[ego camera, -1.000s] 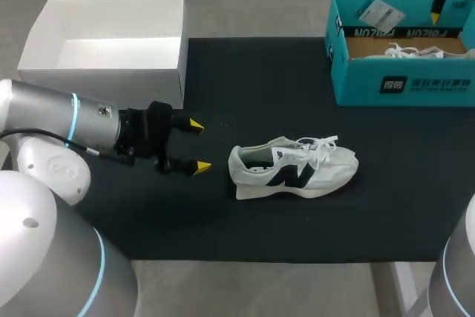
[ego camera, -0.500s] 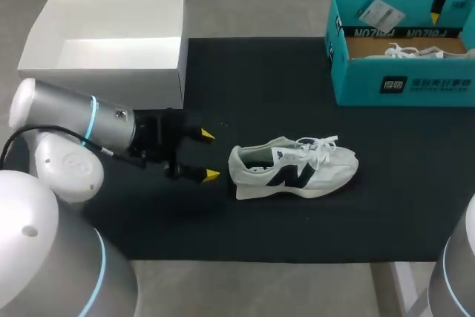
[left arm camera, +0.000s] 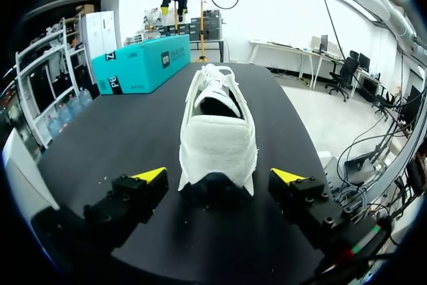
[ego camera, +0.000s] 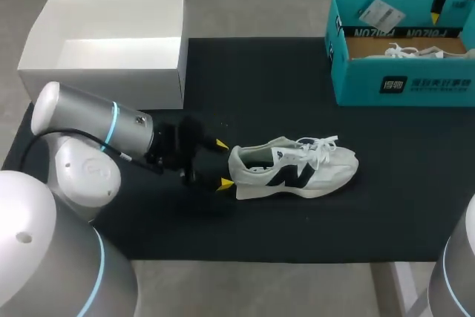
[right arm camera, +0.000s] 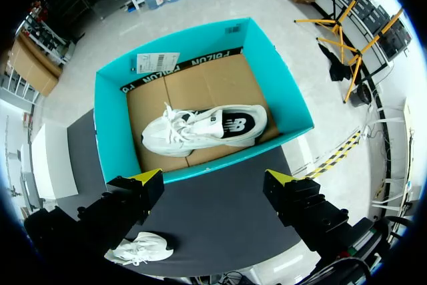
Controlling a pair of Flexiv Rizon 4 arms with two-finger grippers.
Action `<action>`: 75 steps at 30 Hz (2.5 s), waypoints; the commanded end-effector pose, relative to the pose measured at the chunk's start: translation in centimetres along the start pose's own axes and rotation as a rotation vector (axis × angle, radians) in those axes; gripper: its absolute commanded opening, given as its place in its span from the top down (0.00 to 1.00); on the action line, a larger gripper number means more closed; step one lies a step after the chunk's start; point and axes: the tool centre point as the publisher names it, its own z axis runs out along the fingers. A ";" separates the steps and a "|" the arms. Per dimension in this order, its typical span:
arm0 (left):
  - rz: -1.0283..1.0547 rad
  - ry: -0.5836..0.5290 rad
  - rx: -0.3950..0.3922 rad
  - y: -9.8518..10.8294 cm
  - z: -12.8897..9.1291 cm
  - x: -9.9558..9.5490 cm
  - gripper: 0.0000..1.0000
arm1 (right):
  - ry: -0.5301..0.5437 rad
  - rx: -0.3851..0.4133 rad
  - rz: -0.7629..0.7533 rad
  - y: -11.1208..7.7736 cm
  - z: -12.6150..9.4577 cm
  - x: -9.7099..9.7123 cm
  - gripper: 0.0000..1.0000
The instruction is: Take the shoe out of the shoebox, open the shoe tongue, remove and reinsert the insole, then place the shoe into the shoebox
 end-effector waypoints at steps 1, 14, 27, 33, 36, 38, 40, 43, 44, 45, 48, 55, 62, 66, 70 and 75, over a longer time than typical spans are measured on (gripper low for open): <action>-0.003 -0.015 -0.002 0.3 1.9 0.1 0.00 | 0.001 -0.002 0.001 -0.1 0.0 0.0 0.00; -0.054 -0.086 -0.005 0.5 4.8 -0.1 0.00 | 0.001 -0.002 0.001 -0.1 0.0 0.0 0.00; -0.096 -0.097 -0.021 1.2 6.3 -0.2 0.00 | 0.001 -0.002 0.001 -0.1 0.0 0.0 0.00; -0.090 -0.078 -0.009 1.0 6.2 -0.4 1.00 | 0.001 -0.002 0.001 -0.1 0.0 0.0 0.00; -0.065 -0.059 -0.007 0.8 5.7 -0.6 1.00 | 0.001 -0.002 0.001 -0.1 0.0 0.0 0.00; -0.060 -0.051 -0.006 0.8 5.3 -0.9 1.00 | 0.001 -0.002 0.001 -0.1 0.0 0.0 0.00; -0.049 -0.035 -0.002 0.8 5.0 -1.2 1.00 | 0.001 -0.002 0.001 -0.1 0.0 0.0 0.00; -0.041 -0.031 -0.003 1.0 4.7 -2.0 1.00 | 0.001 -0.002 0.001 -0.1 0.0 0.0 0.00; -0.039 -0.037 0.000 1.0 4.7 -2.4 1.00 | 0.001 -0.002 0.001 -0.1 0.0 0.0 0.00; -0.038 -0.040 0.000 1.0 4.7 -2.7 1.00 | 0.001 -0.002 0.001 -0.1 0.0 0.0 0.00; -0.021 -0.034 0.000 0.9 4.6 -3.1 1.00 | 0.001 -0.002 0.001 -0.1 0.0 0.0 0.00; 0.005 0.025 -0.015 1.2 4.6 -3.3 1.00 | 0.001 -0.002 0.001 -0.1 0.0 0.0 0.00; 0.001 0.018 -0.023 1.5 4.8 -3.1 1.00 | 0.001 -0.002 0.001 -0.1 0.0 0.0 0.00; 0.001 0.018 -0.023 1.5 4.8 -3.1 1.00 | 0.001 -0.002 0.001 -0.1 0.0 0.0 0.00; 0.001 0.018 -0.023 1.5 4.8 -3.1 1.00 | 0.001 -0.002 0.001 -0.1 0.0 0.0 0.00; 0.001 0.018 -0.023 1.5 4.8 -3.1 1.00 | 0.001 -0.002 0.001 -0.1 0.0 0.0 0.00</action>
